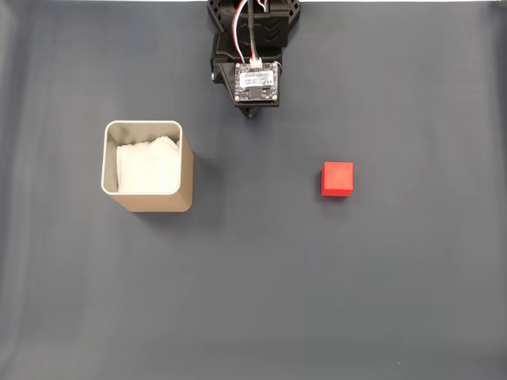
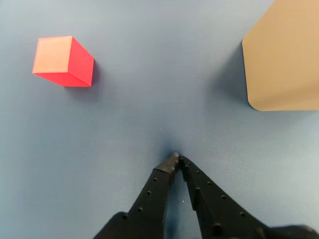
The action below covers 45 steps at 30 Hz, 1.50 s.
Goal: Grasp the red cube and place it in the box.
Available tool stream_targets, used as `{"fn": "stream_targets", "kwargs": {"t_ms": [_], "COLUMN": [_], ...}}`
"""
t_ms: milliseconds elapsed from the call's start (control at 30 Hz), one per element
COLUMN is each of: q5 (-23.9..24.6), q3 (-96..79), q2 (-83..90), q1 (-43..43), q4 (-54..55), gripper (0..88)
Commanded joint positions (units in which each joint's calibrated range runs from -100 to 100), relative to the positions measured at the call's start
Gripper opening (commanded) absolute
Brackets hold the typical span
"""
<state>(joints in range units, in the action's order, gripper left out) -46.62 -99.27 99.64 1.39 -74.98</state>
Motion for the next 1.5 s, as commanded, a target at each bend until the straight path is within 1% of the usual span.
{"fn": "stream_targets", "kwargs": {"t_ms": [0, 1233, 1467], "q5": [-0.15, -0.15, 0.73], "q3": [-0.55, -0.55, -0.55], "q2": [0.36, 0.36, 0.36], "q1": [-0.08, -0.01, -0.01], "q4": [-1.06, -0.97, -0.89], "gripper": [0.8, 0.2, 1.5]}}
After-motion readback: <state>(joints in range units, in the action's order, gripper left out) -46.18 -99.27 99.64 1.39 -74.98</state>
